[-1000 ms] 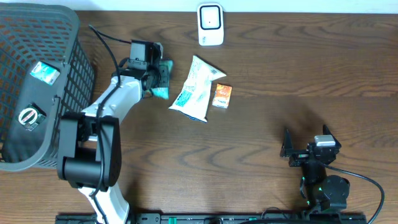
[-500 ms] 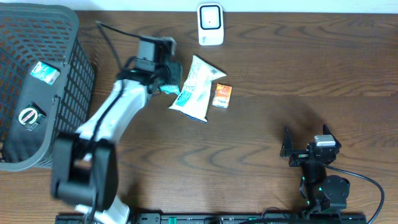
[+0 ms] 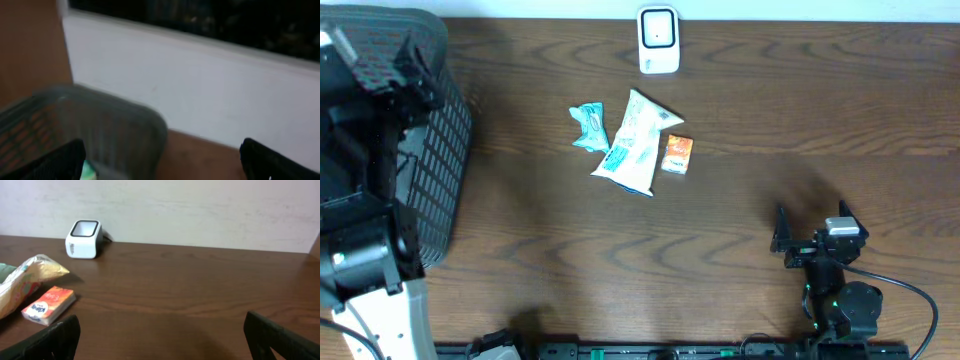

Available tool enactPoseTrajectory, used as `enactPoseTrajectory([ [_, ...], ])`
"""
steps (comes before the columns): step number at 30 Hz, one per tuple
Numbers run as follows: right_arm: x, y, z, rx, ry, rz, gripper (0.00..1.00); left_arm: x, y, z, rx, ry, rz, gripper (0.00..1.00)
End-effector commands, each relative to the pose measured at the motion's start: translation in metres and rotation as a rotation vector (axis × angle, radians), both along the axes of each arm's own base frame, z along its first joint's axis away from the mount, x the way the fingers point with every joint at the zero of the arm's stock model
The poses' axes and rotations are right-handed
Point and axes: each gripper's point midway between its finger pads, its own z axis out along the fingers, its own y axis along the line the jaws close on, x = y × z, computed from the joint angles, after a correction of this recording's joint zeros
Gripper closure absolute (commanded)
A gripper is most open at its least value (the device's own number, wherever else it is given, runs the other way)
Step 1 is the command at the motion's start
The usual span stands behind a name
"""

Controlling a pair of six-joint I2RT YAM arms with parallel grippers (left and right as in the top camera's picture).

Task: Scan the item barcode
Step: 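Carry the green wipes pack out and release it left of the snack bag, then reach into the basket and grasp the Kleenex tissue pack with left gripper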

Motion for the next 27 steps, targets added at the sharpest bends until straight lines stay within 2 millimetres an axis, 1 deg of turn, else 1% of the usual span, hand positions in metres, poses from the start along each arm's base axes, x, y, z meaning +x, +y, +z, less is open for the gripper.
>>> enactPoseTrajectory([
  [1, 0.0, 0.0, 0.0, 0.01, 0.001, -0.003, 0.01, 0.0, 0.011, -0.013, -0.011, 0.042, 0.026, 0.02],
  [4, 0.0, 0.0, 0.0, 0.009, 0.001, -0.003, 0.01, 0.008, 0.021, -0.012, -0.021, 0.044, 0.045, 0.02],
  [6, 0.0, 0.0, -0.001, 0.009, 0.001, -0.003, 0.01, 0.012, 0.033, -0.006, -0.059, 0.075, 0.075, 0.02],
  [9, 0.0, 0.0, 0.0, 0.01, 0.001, -0.003, 0.01, 0.019, 0.051, -0.001, -0.096, 0.153, 0.113, 0.02],
  [11, 0.0, 0.0, 0.0, 0.01, 0.001, -0.003, 0.01, 0.025, 0.066, -0.005, -0.135, 0.238, 0.144, 0.03],
  [13, 0.0, 0.0, 0.0, 0.01, 0.001, -0.003, 0.01, 0.03, 0.083, -0.02, -0.187, 0.351, 0.174, 0.03],
  [15, 0.0, 0.0, 0.0, 0.01, 0.001, -0.003, 0.01, 0.037, 0.096, -0.04, -0.243, 0.445, 0.186, 0.03],
  [16, 0.0, 0.0, 0.0, 0.01, 0.001, -0.003, 0.01, 0.043, 0.101, -0.051, -0.28, 0.479, 0.183, 0.02],
  [17, 0.0, 0.0, 0.0, 0.01, 0.001, -0.003, 0.01, 0.054, 0.11, -0.071, -0.333, 0.521, 0.157, 0.02],
  [20, 0.0, 0.0, 0.0, 0.01, 0.001, -0.003, 0.01, 0.063, 0.134, -0.102, -0.371, 0.569, 0.201, 0.02],
  [22, 0.0, 0.0, 0.0, 0.01, 0.001, -0.003, 0.01, 0.065, 0.151, -0.121, -0.391, 0.603, 0.241, 0.02],
  [25, 0.0, 0.0, 0.0, 0.01, 0.001, -0.003, 0.01, 0.058, 0.18, -0.148, -0.445, 0.65, 0.376, 0.02],
  [27, 0.0, 0.0, 0.0, 0.01, 0.001, -0.003, 0.01, 0.056, 0.19, -0.163, -0.479, 0.673, 0.425, 0.02],
])
